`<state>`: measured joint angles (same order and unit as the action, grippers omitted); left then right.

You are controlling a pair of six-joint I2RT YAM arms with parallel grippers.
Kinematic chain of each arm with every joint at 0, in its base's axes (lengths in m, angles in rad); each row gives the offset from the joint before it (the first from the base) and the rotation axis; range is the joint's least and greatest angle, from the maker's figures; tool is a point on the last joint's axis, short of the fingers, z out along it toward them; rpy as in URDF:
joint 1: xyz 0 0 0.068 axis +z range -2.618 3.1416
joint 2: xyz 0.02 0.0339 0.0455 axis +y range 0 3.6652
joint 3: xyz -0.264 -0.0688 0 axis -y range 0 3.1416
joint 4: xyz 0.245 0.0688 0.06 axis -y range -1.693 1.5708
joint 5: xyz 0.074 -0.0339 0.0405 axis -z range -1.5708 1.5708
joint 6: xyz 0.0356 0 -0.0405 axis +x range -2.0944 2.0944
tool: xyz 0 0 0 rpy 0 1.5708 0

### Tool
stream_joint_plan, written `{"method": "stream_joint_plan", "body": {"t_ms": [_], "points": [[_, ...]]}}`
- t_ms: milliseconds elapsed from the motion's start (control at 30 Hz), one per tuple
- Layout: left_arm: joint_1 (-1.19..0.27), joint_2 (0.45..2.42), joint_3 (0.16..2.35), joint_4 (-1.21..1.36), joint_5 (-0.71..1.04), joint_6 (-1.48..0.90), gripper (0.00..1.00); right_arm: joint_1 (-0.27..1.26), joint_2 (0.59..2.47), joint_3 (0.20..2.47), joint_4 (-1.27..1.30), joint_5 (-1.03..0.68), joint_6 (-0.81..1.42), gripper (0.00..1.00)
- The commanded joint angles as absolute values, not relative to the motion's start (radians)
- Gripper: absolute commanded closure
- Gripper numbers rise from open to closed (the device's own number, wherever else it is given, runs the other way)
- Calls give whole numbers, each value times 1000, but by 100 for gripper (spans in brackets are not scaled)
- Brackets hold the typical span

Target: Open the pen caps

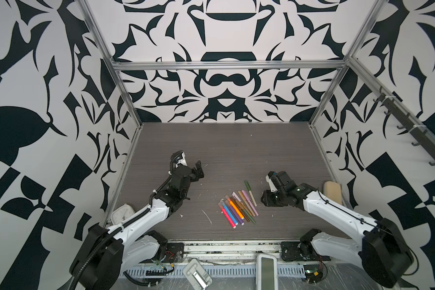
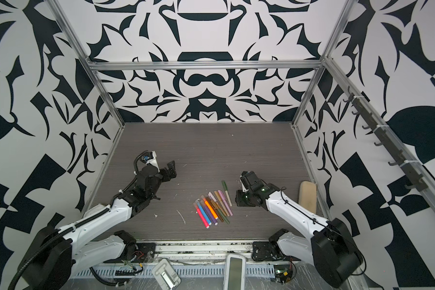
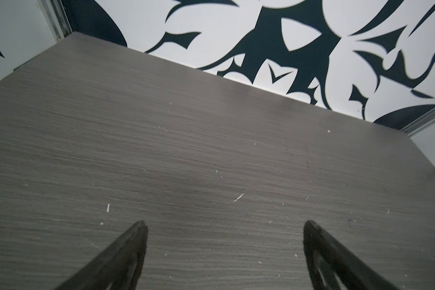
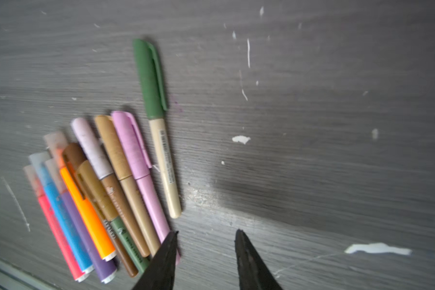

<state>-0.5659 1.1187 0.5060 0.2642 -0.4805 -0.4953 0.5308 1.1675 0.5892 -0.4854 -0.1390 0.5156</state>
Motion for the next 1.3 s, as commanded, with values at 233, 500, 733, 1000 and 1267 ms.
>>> {"method": "stream_joint_plan", "body": {"t_ms": [233,500,733,1000,1267], "points": [[-560,1242,586,226,-394,-481,1,622,1283,714,-490,-37,478,61],[-560,1262,592,240,-410,-476,1,660,1427,841,-546,22,431,69],[-560,1267,606,251,-405,-495,1,685,1516,869,-553,37,412,72],[-560,1317,608,269,-407,-513,1,704,1568,842,-534,57,433,73],[-534,1402,797,-99,-379,-531,1,707,1593,837,-537,77,446,79]]}}
